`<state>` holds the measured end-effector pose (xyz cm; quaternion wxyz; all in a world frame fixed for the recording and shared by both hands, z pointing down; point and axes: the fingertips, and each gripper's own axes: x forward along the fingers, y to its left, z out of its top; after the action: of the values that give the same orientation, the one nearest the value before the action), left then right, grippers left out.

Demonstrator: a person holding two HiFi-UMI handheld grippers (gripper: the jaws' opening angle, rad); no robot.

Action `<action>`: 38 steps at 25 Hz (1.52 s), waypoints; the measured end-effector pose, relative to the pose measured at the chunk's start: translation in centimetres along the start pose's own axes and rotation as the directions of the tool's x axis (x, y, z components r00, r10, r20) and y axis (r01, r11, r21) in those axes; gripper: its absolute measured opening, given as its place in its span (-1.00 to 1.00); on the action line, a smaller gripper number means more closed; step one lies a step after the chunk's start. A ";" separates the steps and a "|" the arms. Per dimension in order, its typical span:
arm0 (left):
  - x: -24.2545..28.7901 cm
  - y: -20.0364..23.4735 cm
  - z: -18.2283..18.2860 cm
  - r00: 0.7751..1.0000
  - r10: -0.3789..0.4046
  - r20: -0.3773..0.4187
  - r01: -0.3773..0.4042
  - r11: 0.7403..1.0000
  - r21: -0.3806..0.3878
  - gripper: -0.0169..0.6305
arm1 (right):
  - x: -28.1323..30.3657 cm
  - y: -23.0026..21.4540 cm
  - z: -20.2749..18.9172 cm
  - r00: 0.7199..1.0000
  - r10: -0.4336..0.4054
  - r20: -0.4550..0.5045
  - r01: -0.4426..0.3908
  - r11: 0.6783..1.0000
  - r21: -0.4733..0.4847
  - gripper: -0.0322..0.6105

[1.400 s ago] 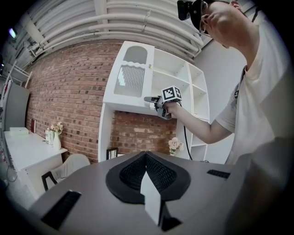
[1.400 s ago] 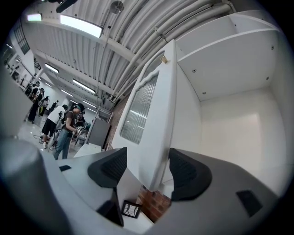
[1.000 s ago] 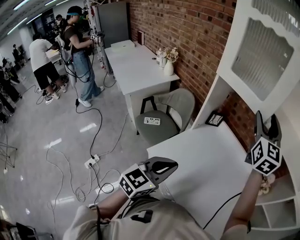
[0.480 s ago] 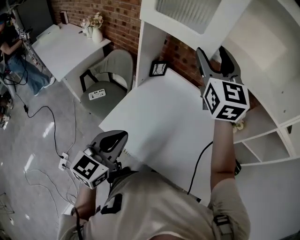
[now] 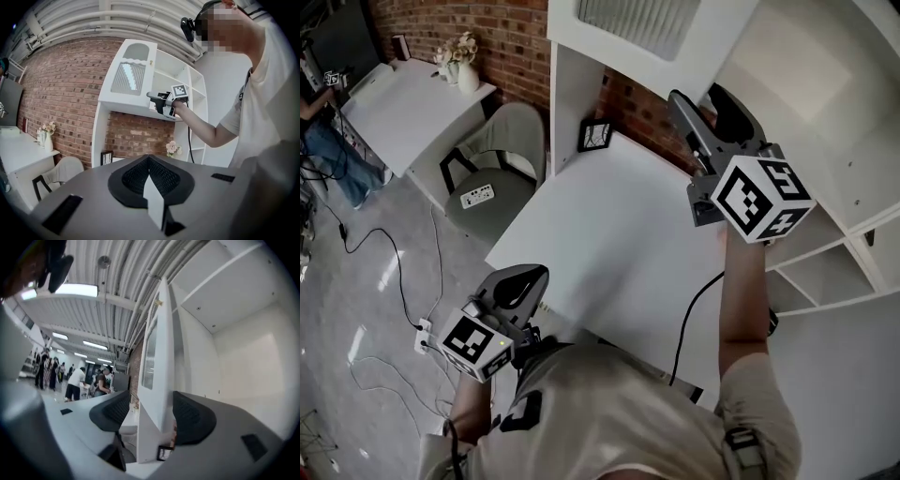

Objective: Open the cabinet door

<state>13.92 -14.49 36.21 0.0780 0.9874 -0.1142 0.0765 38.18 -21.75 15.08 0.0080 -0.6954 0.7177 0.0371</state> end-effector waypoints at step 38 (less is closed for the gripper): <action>-1.3 -1.0 -0.4 0.998 -0.048 0.036 0.048 0.999 -0.002 -0.90 | -1.6 4.7 0.6 0.971 0.205 -0.127 -0.216 0.973 -0.083 -0.50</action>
<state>12.84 -13.20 36.23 0.0794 0.9910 -0.0918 0.0567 33.54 -19.96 14.79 -0.0718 -0.6158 0.7840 0.0316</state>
